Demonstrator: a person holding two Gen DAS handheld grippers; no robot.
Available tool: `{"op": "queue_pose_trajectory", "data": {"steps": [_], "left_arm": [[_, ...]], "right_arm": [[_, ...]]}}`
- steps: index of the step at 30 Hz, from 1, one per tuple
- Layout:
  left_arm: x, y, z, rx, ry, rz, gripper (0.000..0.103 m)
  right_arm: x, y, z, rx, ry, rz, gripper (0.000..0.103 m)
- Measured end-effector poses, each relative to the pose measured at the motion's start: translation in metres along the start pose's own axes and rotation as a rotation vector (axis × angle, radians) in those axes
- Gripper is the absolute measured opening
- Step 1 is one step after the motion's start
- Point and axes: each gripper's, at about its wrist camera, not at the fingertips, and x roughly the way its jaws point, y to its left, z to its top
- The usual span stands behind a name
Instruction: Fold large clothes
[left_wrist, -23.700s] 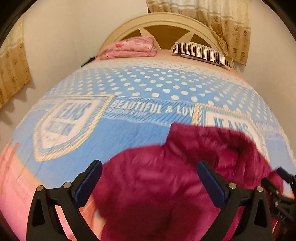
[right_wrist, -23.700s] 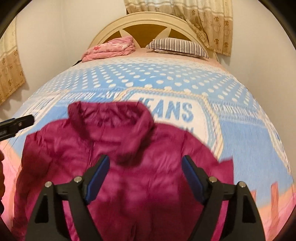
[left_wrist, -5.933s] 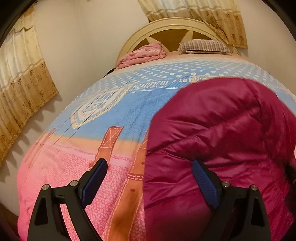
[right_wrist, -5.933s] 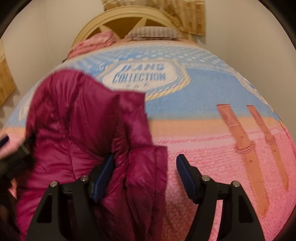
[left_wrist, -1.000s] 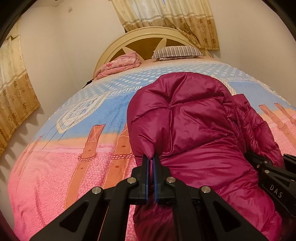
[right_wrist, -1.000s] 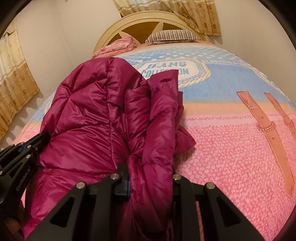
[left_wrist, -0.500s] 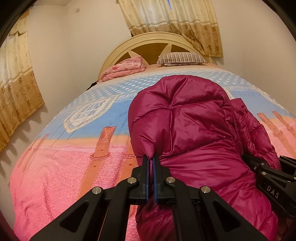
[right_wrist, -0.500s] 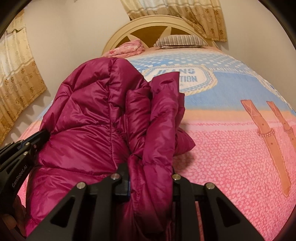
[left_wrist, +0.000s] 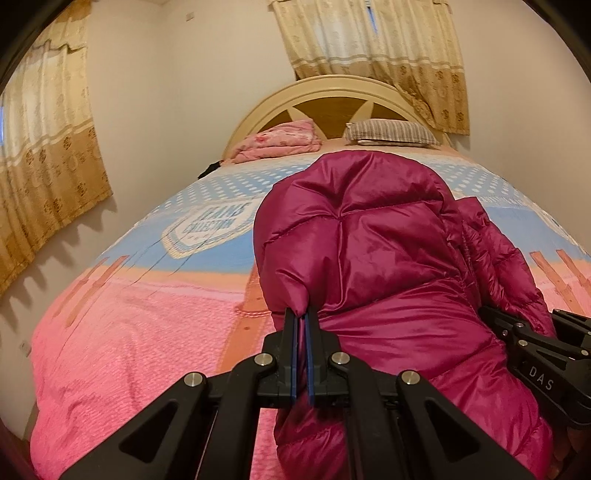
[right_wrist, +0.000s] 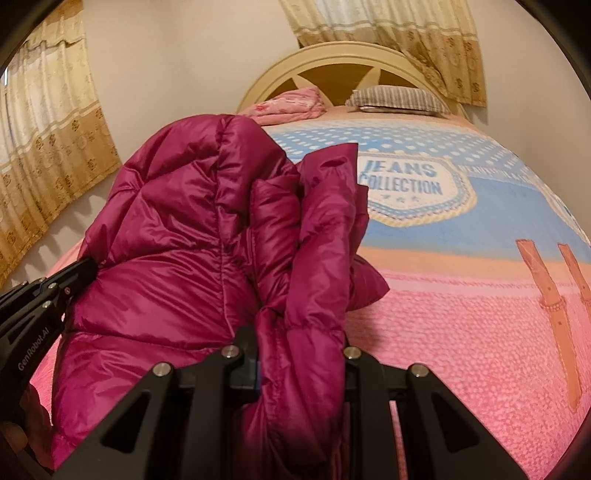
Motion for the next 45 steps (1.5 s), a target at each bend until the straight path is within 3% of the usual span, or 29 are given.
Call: {"op": "queue_pose_trajectory", "data": {"steps": [15,45], "left_arm": [[-0.009,0.075,-0.015,-0.096,0.018,0.080,0.003],[0.005,0.160,-0.056,-0.231,0.102,0.207,0.003]], "right_arm": [[0.017,0.060,0.007,-0.104,0.014,0.081,0.023],[0.059,0.123,0.004,-0.242,0.115,0.181,0.023]]}}
